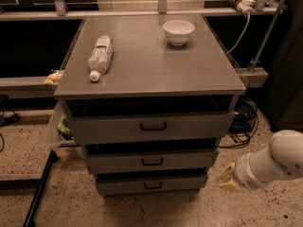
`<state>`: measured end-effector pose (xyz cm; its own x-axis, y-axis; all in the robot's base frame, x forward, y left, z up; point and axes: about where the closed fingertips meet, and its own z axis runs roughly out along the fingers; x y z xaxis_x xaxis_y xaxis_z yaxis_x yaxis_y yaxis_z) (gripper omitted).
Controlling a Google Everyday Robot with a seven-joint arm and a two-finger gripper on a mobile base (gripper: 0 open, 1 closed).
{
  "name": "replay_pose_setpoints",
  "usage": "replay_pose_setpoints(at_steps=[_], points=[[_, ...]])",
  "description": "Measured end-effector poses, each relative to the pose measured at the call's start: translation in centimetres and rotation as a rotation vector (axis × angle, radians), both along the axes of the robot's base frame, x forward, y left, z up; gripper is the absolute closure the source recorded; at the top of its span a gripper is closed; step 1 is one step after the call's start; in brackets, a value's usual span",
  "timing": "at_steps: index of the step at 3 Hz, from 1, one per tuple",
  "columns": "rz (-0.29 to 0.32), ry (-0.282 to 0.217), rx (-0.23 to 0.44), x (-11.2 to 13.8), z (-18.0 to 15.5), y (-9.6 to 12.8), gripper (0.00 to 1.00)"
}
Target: Open bottom drawer
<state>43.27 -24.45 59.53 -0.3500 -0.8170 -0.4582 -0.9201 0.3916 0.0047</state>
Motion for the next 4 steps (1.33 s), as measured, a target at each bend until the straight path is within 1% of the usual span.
replay_pose_setpoints(at_steps=[1, 2, 3, 4], points=[[0.001, 0.021, 0.016, -0.2, -1.5, 0.3, 1.00], [0.000, -0.017, 0.007, 0.2, -3.6, -0.3, 1.00], [0.012, -0.091, 0.012, 1.4, -9.0, -0.3, 1.00], [0.032, -0.165, 0.048, 4.3, -15.3, 1.0, 1.00]])
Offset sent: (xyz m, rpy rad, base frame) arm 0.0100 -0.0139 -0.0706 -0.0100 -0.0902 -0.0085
